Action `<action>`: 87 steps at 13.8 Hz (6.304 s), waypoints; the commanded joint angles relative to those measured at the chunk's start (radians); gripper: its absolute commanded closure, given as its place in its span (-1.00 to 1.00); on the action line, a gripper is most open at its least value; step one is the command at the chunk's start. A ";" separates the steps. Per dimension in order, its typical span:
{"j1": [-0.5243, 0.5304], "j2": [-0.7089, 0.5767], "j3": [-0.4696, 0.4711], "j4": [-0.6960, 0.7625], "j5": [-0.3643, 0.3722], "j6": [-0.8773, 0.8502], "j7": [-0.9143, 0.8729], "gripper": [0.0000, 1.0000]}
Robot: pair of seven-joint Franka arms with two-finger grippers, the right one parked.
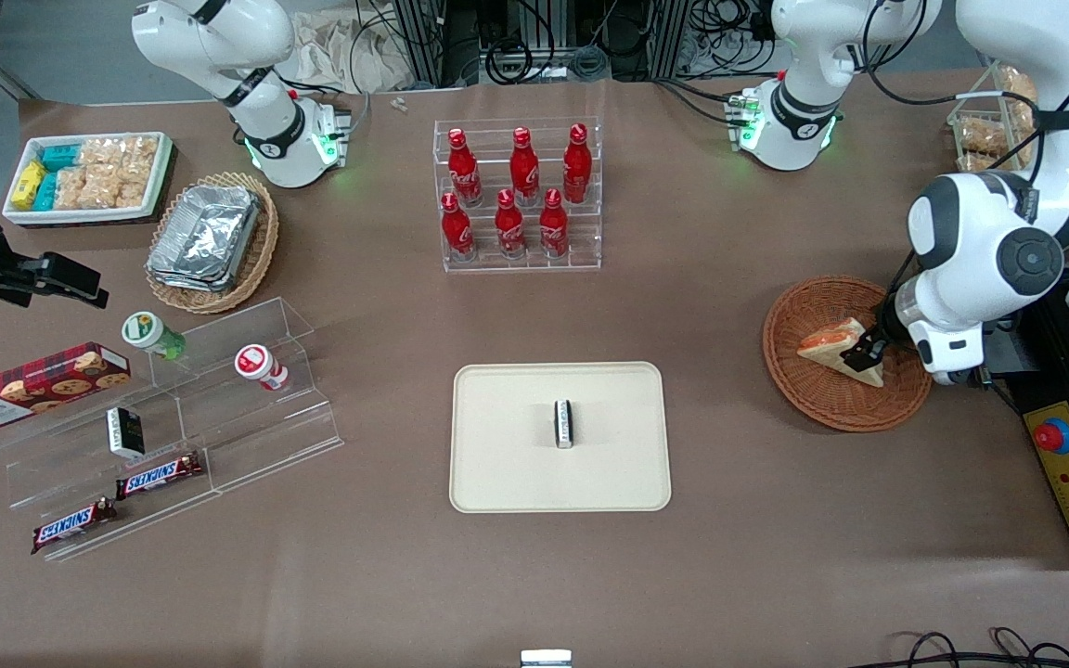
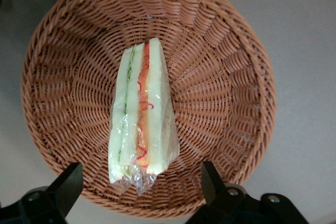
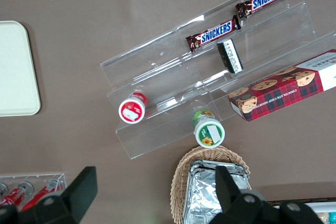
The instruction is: Place sandwich from basket to tray
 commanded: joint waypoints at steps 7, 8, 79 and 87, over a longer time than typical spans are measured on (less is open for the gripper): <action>-0.004 0.105 -0.001 -0.057 0.001 0.195 -0.072 -1.00; -0.004 0.112 -0.001 -0.054 -0.003 0.203 -0.073 -0.82; -0.046 0.279 -0.553 0.541 0.312 -0.131 0.272 -1.00; -0.036 -0.132 -0.328 0.540 0.045 -0.536 0.573 -1.00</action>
